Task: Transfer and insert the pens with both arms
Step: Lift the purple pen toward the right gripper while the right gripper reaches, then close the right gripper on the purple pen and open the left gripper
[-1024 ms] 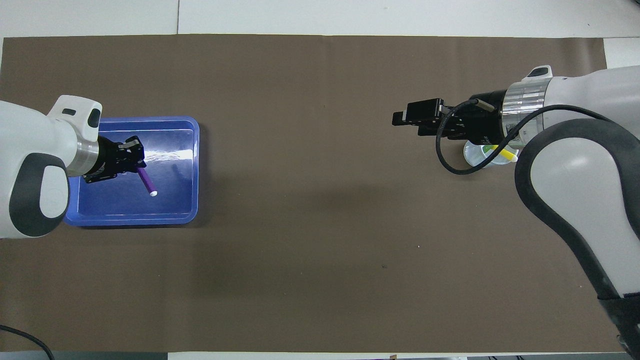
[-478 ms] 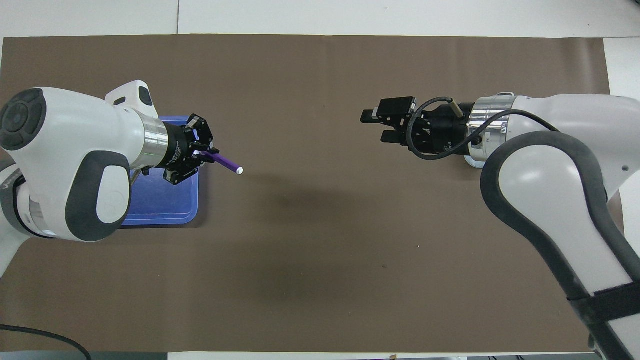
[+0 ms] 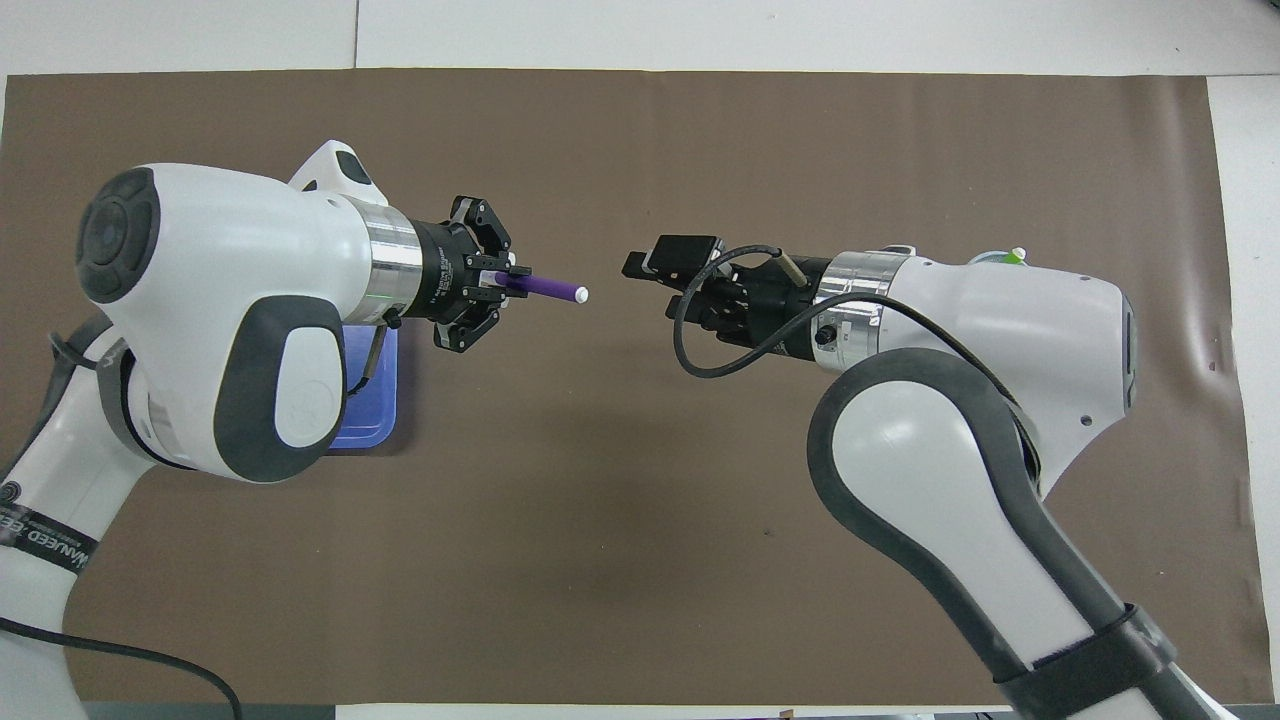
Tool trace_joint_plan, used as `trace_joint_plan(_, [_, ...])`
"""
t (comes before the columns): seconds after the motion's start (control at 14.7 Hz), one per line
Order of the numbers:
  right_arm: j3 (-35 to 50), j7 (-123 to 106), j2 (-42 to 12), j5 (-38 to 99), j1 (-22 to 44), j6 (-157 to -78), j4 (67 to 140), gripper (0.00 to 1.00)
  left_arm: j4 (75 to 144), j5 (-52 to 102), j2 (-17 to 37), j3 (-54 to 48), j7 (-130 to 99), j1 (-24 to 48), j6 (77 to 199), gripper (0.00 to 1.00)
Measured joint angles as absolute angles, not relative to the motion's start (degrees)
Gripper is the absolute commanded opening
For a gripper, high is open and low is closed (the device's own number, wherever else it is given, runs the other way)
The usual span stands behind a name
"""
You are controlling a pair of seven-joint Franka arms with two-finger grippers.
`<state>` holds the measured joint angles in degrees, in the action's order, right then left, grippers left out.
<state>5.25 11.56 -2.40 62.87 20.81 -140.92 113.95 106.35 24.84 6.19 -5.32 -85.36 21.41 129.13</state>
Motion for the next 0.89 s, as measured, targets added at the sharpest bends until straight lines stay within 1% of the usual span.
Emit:
trace_joint_plan(0.07, [5.25,12.13,-2.29,62.88,20.94,-140.92,114.04,0.76,106.14,24.85,6.48,-5.32,-87.3,22.48,130.34,0.0])
trace_joint_plan(0.2, [5.22,13.06,-2.16,62.89,21.6,-141.09,114.1,0.7,105.75,24.86,6.71,-5.31,-89.22,23.74,131.19,0.0])
trace_joint_plan(0.27, [5.23,13.34,-2.14,62.89,22.13,-141.76,114.17,0.69,105.57,24.98,6.71,-5.33,-89.58,23.93,131.23,0.0])
trace_joint_plan(0.48, [5.23,13.43,-2.14,62.89,22.81,-142.67,114.87,0.6,104.98,26.24,6.73,-5.3,-89.69,24.08,131.23,0.0])
trace_joint_plan(0.68, [5.2,13.44,-2.14,62.9,22.82,-143.22,115.26,0.57,104.92,26.37,6.77,-5.31,-89.85,24.82,131.22,0.0])
trace_joint_plan(0.82, [5.16,13.46,-2.14,62.93,22.82,-143.35,115.26,0.48,104.88,26.39,6.77,-5.32,-89.99,25.42,131.22,0.0])
trace_joint_plan(0.89, [5.11,13.47,-2.14,63.04,22.82,-143.46,115.26,0.41,104.85,26.39,6.77,-5.32,-90.03,25.55,131.21,0.0])
